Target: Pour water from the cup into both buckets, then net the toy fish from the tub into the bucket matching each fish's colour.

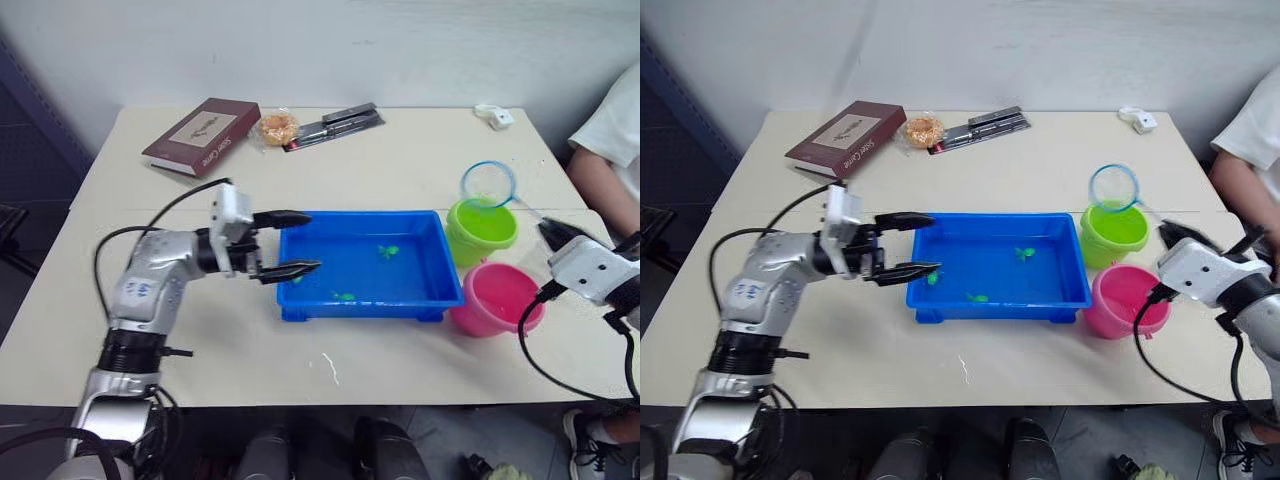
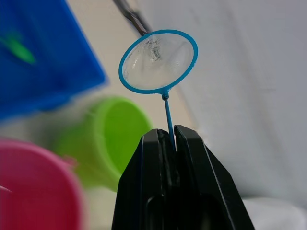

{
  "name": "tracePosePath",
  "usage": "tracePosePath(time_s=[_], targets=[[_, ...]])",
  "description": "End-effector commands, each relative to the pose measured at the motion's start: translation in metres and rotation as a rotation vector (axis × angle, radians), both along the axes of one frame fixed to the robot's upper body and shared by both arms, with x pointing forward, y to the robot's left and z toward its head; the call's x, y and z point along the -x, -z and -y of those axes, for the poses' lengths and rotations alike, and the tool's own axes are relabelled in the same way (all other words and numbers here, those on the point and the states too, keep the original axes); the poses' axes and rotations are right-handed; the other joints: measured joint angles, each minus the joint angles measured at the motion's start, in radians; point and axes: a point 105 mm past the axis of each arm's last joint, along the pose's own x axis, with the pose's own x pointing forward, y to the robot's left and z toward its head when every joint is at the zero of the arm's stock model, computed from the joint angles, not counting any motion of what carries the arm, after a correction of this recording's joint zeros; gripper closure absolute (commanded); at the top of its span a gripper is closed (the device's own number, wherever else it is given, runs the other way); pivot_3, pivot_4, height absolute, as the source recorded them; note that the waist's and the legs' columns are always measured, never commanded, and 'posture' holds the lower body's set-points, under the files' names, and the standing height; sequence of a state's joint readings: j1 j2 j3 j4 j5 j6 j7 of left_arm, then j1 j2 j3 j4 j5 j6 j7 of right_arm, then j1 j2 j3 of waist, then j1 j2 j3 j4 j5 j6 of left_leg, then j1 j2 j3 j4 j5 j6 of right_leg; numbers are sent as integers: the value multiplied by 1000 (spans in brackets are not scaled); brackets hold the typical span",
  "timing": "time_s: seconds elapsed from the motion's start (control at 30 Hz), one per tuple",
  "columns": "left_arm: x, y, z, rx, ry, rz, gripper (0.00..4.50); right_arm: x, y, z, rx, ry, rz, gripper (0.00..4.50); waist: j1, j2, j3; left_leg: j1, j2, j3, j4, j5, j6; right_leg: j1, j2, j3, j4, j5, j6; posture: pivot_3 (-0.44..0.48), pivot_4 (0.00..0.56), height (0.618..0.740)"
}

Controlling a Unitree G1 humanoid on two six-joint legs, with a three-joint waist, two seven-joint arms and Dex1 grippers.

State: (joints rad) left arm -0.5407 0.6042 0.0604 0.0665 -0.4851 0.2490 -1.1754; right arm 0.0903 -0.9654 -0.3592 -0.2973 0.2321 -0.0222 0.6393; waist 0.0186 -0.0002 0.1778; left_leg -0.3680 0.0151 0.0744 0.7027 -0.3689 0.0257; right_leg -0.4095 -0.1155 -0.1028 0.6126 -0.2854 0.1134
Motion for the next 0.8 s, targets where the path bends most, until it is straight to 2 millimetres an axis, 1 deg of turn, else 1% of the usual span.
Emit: tracePosePath(time_s=[0.03,0.1,0.13,0.23,0.4,0.53,0.67,0.8], targets=[[5,-3,-20,-23,-26,29,43,10,-8,-14,-33,-67,-149,4500,4,0,0,0,0,0,1,0,0,0,0,0,0,0,0,0,150,740],[5,1,-31,-40,-57,17,43,9,3,-19,21,-36,-256,4500,10,0,0,0,-1,-1,2,0,1,1,-1,0,0,0,0,0,150,740],[6,3,-34,-43,-68,14,43,9,7,-21,45,-26,-283,4500,11,0,0,-1,-1,-1,2,-1,1,1,-2,-1,0,0,0,0,150,740],[6,4,-38,-35,-93,9,43,0,8,-21,88,54,-293,4500,10,-1,0,-2,-1,-3,3,-1,1,1,-2,-2,0,0,0,0,150,740],[7,8,-37,-26,-108,-1,43,-19,9,-19,249,151,-168,4500,4,-1,0,-2,-1,-2,3,-1,1,0,-1,-1,1,0,0,0,150,740],[6,8,-32,-18,-109,-5,43,-32,16,-18,381,209,-90,4500,5,-1,0,-2,-1,-1,3,-1,1,-1,-1,-1,1,0,0,0,150,740],[6,7,-29,-15,-107,-4,43,-38,25,-25,439,196,-87,4500,5,-1,0,-2,-1,-1,4,-1,1,-1,-1,-1,1,0,0,0,150,740],[5,4,-26,-11,-104,7,43,-43,37,-38,479,176,-127,4500,4,0,0,-2,-1,-1,4,-1,1,-1,-1,-1,1,0,0,0,150,740]])
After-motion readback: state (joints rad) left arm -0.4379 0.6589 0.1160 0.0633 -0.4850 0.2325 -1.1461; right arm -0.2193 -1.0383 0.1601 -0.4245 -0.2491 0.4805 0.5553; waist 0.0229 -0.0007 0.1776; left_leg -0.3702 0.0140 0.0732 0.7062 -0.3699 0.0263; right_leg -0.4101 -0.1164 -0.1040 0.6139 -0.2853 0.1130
